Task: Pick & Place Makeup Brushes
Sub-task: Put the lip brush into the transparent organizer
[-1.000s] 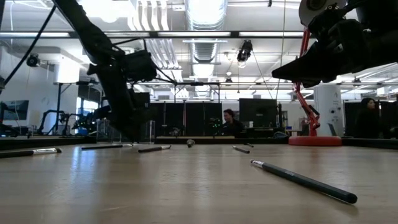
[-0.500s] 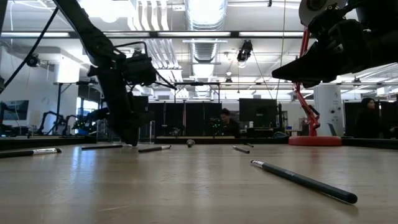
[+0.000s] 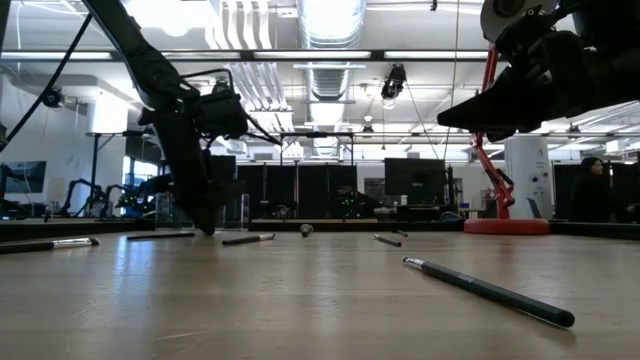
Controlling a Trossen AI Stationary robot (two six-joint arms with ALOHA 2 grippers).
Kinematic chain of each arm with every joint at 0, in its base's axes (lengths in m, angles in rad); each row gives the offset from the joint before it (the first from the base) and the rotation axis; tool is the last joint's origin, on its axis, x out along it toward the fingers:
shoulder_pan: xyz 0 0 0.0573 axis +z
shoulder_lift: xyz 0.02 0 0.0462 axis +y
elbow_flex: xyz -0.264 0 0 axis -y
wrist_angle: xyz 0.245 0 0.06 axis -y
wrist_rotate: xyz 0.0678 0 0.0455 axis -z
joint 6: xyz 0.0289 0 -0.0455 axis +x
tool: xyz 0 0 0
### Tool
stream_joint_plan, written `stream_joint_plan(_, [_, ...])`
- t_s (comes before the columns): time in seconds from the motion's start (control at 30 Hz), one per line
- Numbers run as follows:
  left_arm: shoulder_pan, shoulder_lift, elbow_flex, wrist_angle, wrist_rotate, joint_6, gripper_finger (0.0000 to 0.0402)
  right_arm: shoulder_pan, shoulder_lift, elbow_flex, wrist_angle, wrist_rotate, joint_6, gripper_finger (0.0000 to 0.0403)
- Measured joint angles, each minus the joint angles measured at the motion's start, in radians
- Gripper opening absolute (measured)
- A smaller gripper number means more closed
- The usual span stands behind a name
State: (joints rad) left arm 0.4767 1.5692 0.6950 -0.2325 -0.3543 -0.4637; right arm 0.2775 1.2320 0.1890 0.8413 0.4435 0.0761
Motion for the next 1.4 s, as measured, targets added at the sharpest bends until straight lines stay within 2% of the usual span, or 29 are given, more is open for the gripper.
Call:
stream_joint_plan(0.27, [0.0, -0.029, 0.007, -0.03, 0.004, 0.025, 0.0001, 0.0, 0.0, 0.0, 0.0, 0.0, 0.0, 0.0008])
stream_joint_plan(0.47, [-0.01, -0.184, 0.014, -0.021, -0.028, 0.026, 0.0001, 0.0, 0.0, 0.0, 0.0, 0.0, 0.003, 0.0008])
stream_joint_plan(0.6, [-0.045, -0.335, 0.012, -0.013, -0.102, 0.026, 0.0, 0.0, 0.0, 0.0, 0.0, 0.0, 0.003, 0.0008])
stream_joint_plan(0.77, [-0.121, -0.513, -0.024, 0.046, -0.3, 0.026, 0.0, 0.0, 0.0, 0.0, 0.0, 0.0, 0.003, 0.0008])
stream_joint_plan(0.93, [-0.167, -0.614, -0.142, 0.298, -0.478, 0.113, 0.0, 0.0, 0.0, 0.0, 0.0, 0.0, 0.002, 0.0008])
stream_joint_plan(1.07, [-0.132, -0.615, -0.288, 0.688, -0.504, 0.258, 0.0, 0.0, 0.0, 0.0, 0.0, 0.0, 0.002, 0.0008])
stream_joint_plan(1.17, [-0.069, -0.588, -0.38, 1.014, -0.511, 0.367, 0.0, 0.0, 0.0, 0.0, 0.0, 0.0, 0.002, 0.0008])
stream_joint_plan(1.23, [-0.021, -0.574, -0.422, 1.171, -0.512, 0.42, 0.0, 0.0, 0.0, 0.0, 0.0, 0.0, 0.0, 0.0008])
stream_joint_plan(1.3, [0.03, -0.567, -0.446, 1.251, -0.512, 0.46, 0.0, 0.0, 0.0, 0.0, 0.0, 0.0, -0.007, 0.0008])
stream_joint_plan(1.4, [0.102, -0.56, -0.451, 1.268, -0.506, 0.474, 0.0, 0.0, 0.0, 0.0, 0.0, 0.0, -0.026, 0.0008])
